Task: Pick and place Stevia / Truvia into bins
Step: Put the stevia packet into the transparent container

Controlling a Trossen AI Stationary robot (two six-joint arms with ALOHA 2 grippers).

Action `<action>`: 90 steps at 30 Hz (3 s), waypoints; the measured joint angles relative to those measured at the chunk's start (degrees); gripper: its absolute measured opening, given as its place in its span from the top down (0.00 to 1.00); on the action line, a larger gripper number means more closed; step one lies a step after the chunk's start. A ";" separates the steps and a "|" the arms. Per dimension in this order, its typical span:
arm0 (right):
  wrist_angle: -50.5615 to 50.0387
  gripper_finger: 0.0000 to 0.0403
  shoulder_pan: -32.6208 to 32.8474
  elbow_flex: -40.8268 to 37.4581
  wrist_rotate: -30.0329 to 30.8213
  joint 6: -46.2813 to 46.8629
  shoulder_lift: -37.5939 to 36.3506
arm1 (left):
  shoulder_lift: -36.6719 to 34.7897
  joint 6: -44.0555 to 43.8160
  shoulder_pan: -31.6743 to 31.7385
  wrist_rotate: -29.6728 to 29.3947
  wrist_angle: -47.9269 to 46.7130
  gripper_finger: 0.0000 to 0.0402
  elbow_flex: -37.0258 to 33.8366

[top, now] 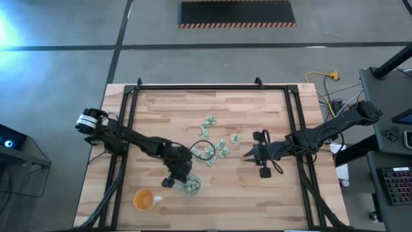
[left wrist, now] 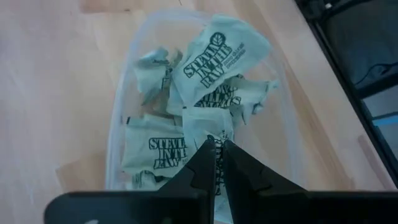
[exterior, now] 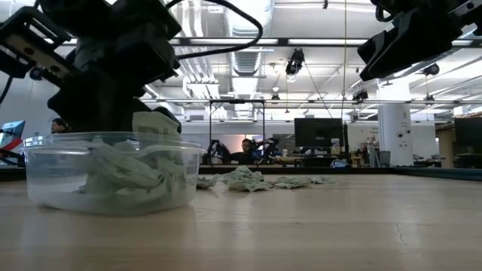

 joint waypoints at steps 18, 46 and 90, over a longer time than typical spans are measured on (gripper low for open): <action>1.15 0.82 -0.01 -0.98 0.00 -0.01 0.00 | -3.14 1.34 -0.08 -3.44 -0.16 0.70 -0.22; 22.37 0.64 -17.87 -6.09 4.71 -7.80 20.89 | -24.82 1.07 -0.17 -37.55 -1.47 0.62 -1.72; 16.96 0.46 -27.08 -1.95 -15.42 -2.78 30.03 | -23.31 1.25 -0.13 -37.53 -1.78 0.62 -1.97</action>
